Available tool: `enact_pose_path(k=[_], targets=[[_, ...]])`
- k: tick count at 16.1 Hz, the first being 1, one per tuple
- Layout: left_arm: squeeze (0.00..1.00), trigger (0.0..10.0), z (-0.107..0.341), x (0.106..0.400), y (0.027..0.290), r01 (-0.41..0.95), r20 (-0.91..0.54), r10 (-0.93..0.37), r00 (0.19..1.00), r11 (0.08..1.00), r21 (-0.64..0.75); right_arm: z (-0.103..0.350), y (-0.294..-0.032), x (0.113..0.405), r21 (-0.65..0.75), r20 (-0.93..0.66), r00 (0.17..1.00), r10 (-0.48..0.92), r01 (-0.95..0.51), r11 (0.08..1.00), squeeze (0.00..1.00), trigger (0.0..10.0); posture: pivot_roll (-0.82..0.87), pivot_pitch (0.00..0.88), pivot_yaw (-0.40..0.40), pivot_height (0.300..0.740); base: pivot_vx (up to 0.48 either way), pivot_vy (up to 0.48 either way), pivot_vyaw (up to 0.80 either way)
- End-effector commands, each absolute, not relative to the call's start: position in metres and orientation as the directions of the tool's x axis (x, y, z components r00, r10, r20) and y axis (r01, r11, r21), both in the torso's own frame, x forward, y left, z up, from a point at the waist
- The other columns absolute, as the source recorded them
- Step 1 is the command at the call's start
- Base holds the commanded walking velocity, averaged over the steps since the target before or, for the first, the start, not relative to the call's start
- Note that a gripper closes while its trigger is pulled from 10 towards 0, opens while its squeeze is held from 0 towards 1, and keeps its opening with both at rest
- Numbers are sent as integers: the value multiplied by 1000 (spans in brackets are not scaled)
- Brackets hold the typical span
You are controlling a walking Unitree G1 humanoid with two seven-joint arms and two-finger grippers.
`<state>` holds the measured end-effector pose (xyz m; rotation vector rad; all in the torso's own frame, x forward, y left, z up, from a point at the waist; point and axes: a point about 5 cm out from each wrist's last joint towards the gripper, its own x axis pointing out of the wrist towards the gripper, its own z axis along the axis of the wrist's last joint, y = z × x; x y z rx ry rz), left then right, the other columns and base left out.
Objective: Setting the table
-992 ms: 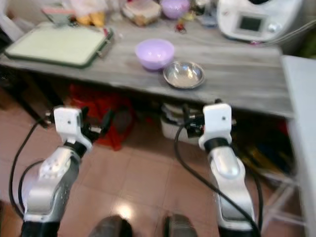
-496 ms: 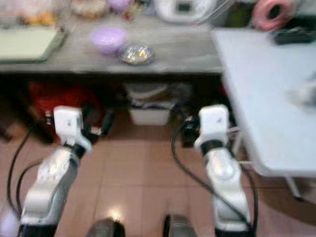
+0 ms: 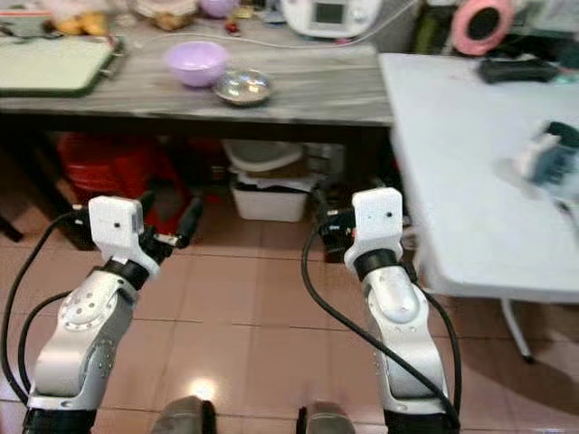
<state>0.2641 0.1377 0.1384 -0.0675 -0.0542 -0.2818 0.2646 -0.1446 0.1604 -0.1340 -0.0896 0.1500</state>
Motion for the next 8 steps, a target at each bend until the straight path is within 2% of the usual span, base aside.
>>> enact_pose_path(k=[1,8], targets=[[0,10000,141,264,132,310,77,-306,949,949,-58,161,-150,265,-140,73,986,147,-136,981,0,10000,-42,103,15,740,0,-458,0],[0,10000,143,264,130,325,86,-320,943,945,-46,160,-150,268,-136,68,988,142,-132,982,0,10000,-44,115,20,740,0,-441,0]])
